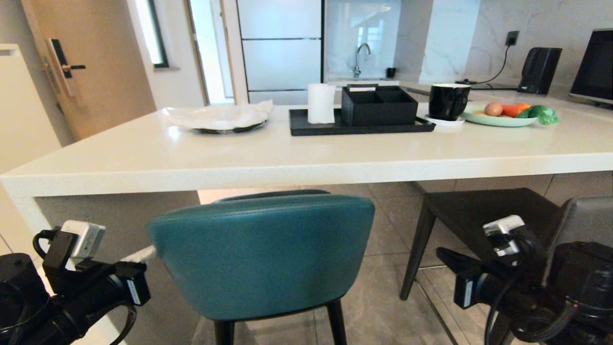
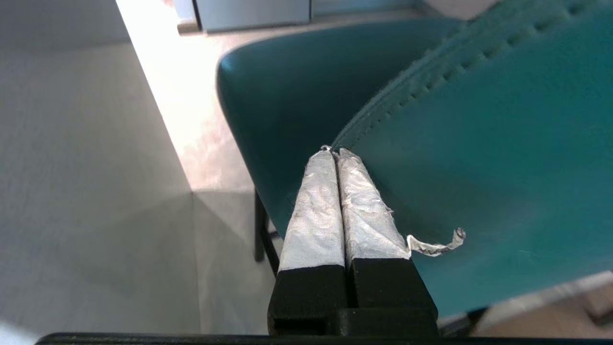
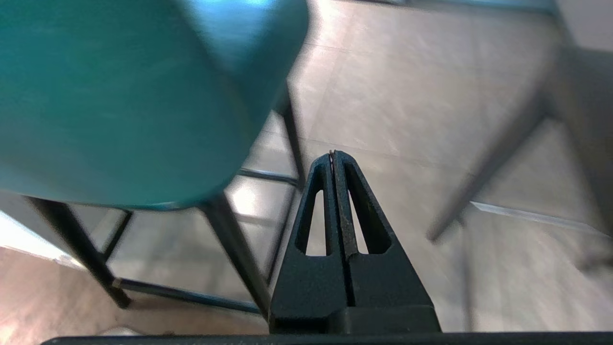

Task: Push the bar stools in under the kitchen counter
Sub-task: Pull the blue chair out from under the dining table

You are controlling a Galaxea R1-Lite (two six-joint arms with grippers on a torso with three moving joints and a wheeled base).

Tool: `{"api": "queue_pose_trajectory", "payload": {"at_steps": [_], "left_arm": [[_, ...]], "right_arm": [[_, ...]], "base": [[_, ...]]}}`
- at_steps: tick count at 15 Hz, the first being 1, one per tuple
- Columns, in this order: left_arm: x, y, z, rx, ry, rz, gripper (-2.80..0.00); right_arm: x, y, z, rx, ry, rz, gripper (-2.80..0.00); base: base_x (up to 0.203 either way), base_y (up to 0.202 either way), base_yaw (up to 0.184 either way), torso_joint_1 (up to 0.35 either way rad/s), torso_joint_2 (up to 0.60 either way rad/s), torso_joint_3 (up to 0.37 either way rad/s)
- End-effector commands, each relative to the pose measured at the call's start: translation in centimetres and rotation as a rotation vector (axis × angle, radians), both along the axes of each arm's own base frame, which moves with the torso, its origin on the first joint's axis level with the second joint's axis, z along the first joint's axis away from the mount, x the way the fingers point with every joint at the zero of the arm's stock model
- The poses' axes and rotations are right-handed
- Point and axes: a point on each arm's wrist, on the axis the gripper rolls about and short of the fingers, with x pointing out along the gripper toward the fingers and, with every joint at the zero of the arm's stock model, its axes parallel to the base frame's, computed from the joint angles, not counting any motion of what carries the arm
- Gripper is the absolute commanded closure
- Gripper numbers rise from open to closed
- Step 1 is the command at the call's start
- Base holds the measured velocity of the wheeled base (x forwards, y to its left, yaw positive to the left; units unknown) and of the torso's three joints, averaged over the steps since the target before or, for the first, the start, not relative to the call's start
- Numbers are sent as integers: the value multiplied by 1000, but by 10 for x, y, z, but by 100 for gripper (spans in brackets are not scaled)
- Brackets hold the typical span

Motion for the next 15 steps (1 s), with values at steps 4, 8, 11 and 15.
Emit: {"api": "queue_pose_trajectory", "payload": {"at_steps": [4,8,11,15], "left_arm": [[11,1,-18,3,79,6,0],[13,12,-15,-6,61,61,0],[20,18,-11,-8,32,87,0],[26,17,-9,-10,17,87,0]], "right_arm": [[38,49,-26,21,-49,27,0],[51,53,-21,41,-90,-8,0],[64,56,-13,67,-140,-26,0],[73,74,-15,81,-159,7,0]], "base": [[0,0,0,0,0,0],[0,0,0,0,0,0],[0,0,0,0,0,0],[0,0,0,0,0,0]]}}
